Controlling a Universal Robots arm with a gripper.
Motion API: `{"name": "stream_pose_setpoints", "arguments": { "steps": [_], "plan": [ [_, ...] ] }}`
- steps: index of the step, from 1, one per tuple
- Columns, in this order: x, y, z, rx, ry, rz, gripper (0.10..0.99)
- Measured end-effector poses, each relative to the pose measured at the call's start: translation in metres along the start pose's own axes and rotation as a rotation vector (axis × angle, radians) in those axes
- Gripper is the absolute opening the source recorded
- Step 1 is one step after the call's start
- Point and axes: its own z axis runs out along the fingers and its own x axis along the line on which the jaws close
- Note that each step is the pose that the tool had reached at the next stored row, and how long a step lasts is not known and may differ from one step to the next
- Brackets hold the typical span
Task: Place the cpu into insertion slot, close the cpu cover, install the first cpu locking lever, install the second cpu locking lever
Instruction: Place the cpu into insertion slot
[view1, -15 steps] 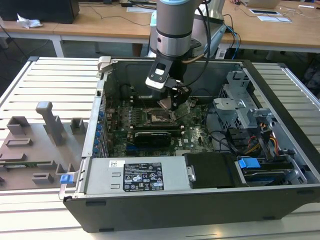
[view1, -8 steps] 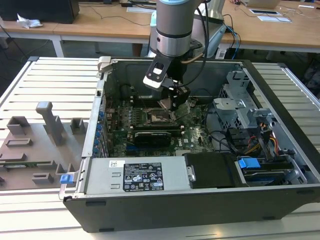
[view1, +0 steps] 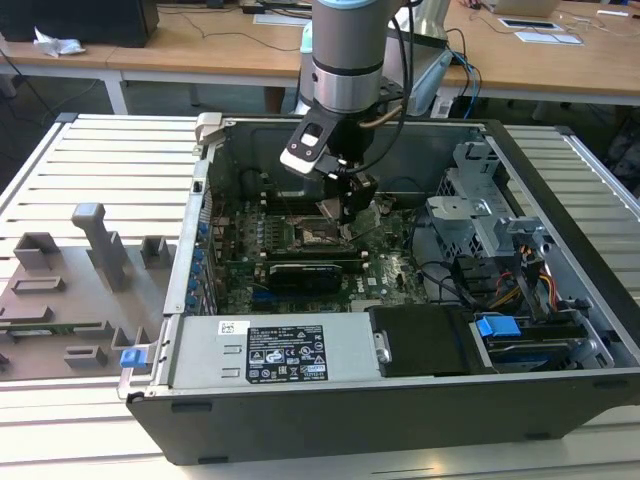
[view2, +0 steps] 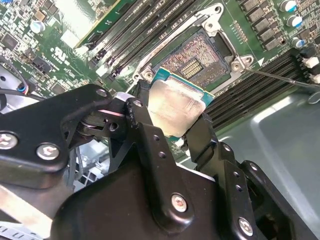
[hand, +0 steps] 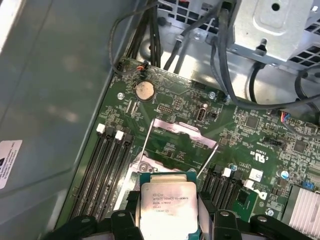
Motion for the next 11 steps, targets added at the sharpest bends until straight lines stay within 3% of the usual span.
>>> {"name": "stream_pose_setpoints", "arguments": {
  "steps": [11],
  "plan": [
    [0.0000,0.0000,0.0002,-0.001,-0.0082,0.099,0.541]
  ]
}}
